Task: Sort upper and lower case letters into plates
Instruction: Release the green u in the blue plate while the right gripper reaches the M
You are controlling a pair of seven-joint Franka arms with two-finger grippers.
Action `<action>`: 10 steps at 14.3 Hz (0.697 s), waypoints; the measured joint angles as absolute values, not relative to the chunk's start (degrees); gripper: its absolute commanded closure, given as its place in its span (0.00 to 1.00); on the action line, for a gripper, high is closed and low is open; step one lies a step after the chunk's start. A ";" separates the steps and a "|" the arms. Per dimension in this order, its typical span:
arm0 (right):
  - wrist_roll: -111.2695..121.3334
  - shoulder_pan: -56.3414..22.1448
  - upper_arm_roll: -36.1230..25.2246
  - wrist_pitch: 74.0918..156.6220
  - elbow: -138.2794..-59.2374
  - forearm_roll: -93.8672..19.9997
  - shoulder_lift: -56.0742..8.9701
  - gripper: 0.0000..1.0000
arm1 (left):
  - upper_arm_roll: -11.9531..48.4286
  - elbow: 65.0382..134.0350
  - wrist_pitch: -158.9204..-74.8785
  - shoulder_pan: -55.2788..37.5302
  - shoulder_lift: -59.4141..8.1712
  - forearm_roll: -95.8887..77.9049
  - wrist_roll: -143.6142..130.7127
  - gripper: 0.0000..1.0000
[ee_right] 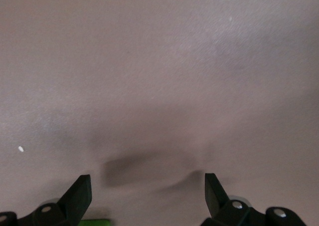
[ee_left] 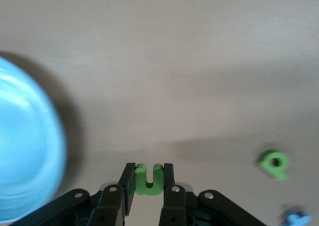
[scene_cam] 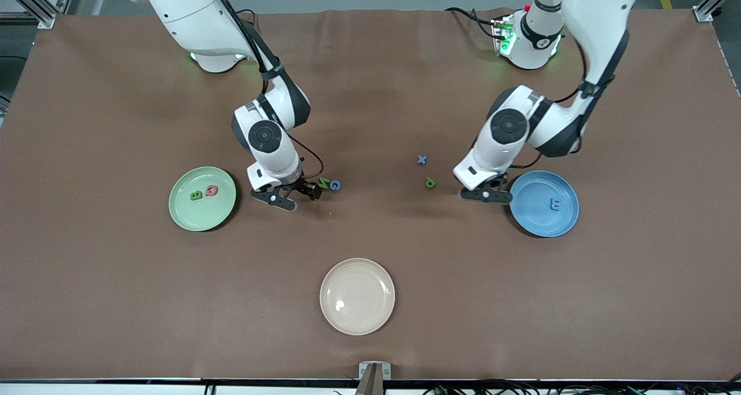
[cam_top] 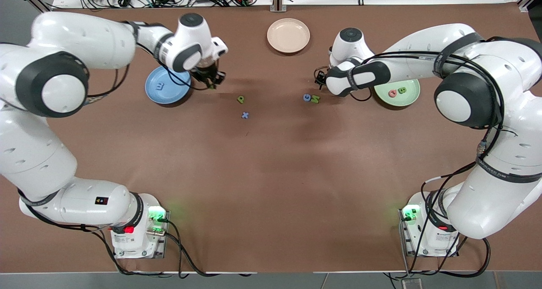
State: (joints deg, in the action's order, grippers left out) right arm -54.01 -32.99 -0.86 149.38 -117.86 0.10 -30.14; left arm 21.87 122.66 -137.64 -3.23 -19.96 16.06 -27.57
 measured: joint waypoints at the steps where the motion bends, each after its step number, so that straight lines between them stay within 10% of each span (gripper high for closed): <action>1: -54.92 -33.58 -0.86 149.72 -117.79 0.10 -30.35 0.00 | 21.86 123.03 -136.61 -1.62 -18.76 16.06 -25.59 0.93; 10: -59.91 -38.51 -0.93 151.04 -117.69 0.12 -30.69 0.00 | 21.93 131.03 -142.13 14.08 -15.70 16.29 -9.27 0.92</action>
